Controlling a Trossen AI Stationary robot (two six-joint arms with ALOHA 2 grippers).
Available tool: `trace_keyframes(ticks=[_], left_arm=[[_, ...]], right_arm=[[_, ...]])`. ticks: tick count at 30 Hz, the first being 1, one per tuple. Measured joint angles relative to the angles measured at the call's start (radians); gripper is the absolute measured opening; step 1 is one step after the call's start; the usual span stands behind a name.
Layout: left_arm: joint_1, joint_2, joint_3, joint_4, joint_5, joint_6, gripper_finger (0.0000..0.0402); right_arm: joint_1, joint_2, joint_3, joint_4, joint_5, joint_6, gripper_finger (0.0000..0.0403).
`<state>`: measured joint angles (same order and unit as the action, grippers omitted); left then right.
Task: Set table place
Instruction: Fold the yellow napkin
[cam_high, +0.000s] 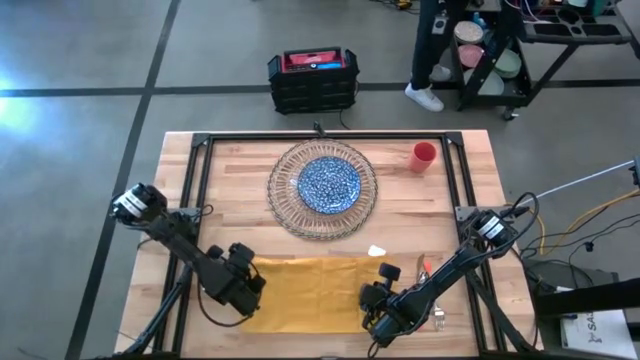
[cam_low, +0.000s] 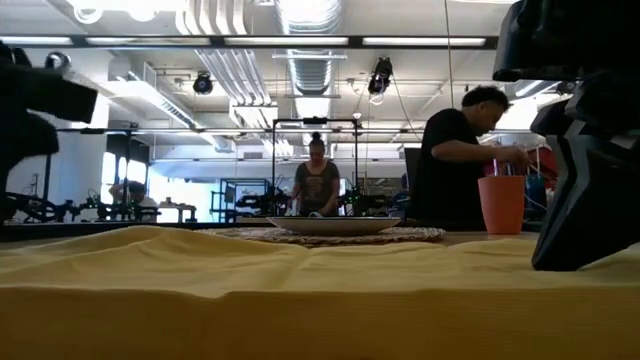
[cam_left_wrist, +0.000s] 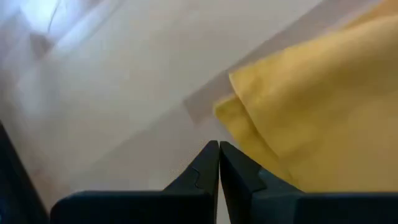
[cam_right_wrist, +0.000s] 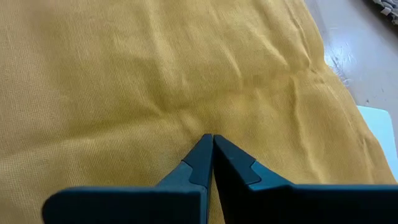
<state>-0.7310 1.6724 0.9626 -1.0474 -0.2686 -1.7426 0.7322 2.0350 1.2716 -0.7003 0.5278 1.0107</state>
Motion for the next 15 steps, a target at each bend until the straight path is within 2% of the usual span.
trace_keyframes(ticks=[7, 12, 15], left_arm=[[-0.012, -0.009, 0.076, 0.035, -0.092, 0.025, 0.0000], [-0.020, 0.010, 0.106, 0.216, -0.212, 0.124, 0.0000], [-0.016, 0.034, 0.104, 0.216, -0.304, 0.152, 0.0000]], right_arm=[[0.000, 0.000, 0.000, 0.000, 0.000, 0.003, 0.0000], [-0.005, 0.000, 0.000, 0.000, -0.002, 0.000, 0.0000], [-0.008, 0.000, 0.000, 0.003, -0.003, -0.007, 0.0000]])
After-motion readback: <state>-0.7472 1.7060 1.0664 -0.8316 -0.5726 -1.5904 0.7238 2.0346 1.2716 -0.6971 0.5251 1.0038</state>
